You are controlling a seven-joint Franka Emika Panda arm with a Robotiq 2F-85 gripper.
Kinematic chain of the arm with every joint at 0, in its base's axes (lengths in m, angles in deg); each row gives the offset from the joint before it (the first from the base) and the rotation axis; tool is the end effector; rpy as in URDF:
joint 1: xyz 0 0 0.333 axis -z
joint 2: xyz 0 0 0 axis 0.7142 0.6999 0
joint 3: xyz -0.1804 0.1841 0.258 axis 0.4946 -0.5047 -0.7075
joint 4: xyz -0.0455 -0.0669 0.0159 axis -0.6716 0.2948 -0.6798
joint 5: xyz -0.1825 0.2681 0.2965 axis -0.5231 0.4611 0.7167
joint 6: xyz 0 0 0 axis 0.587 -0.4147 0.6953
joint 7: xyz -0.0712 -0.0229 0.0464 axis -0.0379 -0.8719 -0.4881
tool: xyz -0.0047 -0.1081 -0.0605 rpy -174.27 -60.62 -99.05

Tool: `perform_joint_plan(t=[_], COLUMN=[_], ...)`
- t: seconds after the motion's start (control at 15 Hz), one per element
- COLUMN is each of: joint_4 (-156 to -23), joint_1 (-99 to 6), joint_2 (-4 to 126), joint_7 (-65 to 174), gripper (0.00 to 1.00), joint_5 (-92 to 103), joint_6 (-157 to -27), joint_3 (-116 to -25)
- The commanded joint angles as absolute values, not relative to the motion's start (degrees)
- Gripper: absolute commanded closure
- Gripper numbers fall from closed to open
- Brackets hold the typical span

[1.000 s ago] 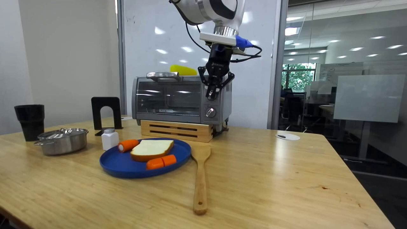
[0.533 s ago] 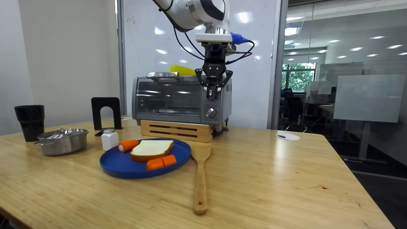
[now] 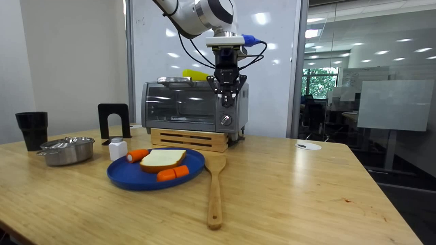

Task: Twist the upper knob of the microwave to the left

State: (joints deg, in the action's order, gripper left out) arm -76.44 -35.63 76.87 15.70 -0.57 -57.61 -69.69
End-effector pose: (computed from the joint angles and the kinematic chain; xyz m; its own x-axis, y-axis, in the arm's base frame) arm 0.7331 -0.1942 0.3832 0.8946 0.3624 -0.2616 0.3873 -0.9207 0.0491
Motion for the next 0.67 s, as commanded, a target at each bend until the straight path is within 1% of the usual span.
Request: perform_joint_plan(t=[0.0,0.07,0.27,0.6], joint_4=[-81.32,-82.15,-84.96,-88.94], joint_1=[-36.66,-36.98,-38.05,-39.06], joint_2=[74.59,74.31,72.91,71.09], joint_7=[16.70,16.89,18.27,20.65], gripper=[0.64,0.69,0.74,0.76], joint_5=[-6.05,-7.38,-11.27,-16.05], joint_6=[-63.49,-64.30,-66.80,-71.35], joint_3=[-69.65,-69.60,-69.52,-69.45])
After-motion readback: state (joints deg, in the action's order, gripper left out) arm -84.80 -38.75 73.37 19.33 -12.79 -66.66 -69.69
